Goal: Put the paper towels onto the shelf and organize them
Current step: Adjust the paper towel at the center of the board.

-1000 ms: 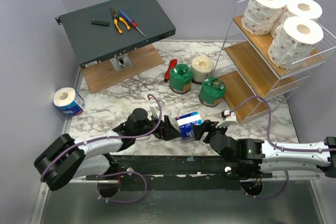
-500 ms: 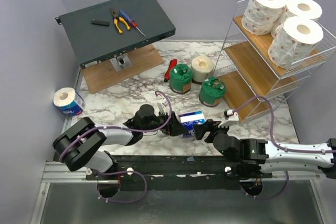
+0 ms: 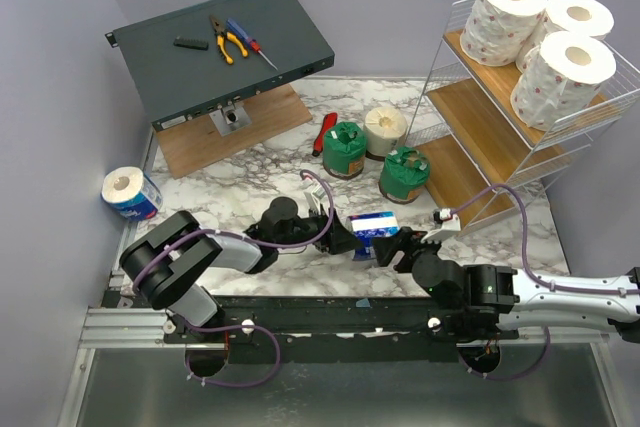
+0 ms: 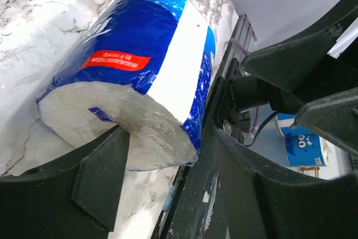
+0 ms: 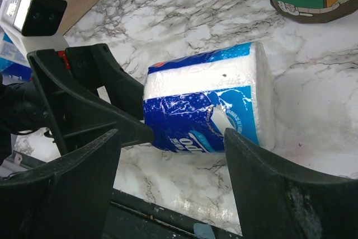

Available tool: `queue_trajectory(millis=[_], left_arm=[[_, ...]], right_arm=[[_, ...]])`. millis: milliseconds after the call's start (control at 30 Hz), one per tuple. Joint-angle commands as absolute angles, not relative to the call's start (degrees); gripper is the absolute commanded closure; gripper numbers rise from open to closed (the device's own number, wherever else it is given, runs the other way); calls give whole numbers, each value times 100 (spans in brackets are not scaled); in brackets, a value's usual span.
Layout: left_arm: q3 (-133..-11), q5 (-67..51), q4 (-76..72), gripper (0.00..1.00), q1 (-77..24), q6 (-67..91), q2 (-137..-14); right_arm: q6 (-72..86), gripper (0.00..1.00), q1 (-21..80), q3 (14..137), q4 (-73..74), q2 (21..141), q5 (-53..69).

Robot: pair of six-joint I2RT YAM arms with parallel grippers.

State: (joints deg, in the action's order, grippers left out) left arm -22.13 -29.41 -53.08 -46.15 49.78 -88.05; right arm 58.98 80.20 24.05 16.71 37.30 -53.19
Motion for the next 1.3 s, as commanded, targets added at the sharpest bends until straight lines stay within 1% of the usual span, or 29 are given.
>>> queue_trajectory(millis=[0,67,133,167,267,367,567,733,933,1067,1167,1267], left_arm=[[-2480,-3111,-5636,42,-4622,4927,-8934],[-2532,-3120,-5634,46,-4627,4938,-8980],[-2585,-3110,-5593,47,-4626,4944,-9041],[-2613,-3097,-5550,46,-4629,4949,-9079],[-2727,-3095,-5429,39,-4629,4973,-9194],[-2838,-3081,-5335,36,-4629,5009,-9348],[-3016,-3242,-5624,37,-4625,5163,-9782],[-3005,-3364,-6121,43,-4630,5264,-9985],[-2886,-3395,-6394,62,-4623,5241,-9898],[-2763,-3330,-6438,72,-4632,5161,-9732],[-2698,-3102,-6134,75,-4629,5039,-9478],[-2643,-2794,-5380,77,-4631,4802,-9000]], right_arm=[[6055,23,8046,2330,1863,3631,-5368],[6064,23,8047,2320,1877,3609,-5387],[6089,23,8054,2320,1922,3580,-5396],[6094,23,8049,2312,1948,3570,-5405],[6136,23,8051,2303,2027,3508,-5405],[6170,23,8043,2277,2089,3431,-5414],[6236,23,8051,2226,2186,3320,-5410],[6306,23,8049,2215,2300,3260,-5418],[6337,23,8049,2197,2329,3207,-5440],[6344,24,8051,2197,2329,3208,-5449],[6337,23,8044,2215,2353,3191,-5462],[6335,24,8050,2241,2415,3151,-5488]])
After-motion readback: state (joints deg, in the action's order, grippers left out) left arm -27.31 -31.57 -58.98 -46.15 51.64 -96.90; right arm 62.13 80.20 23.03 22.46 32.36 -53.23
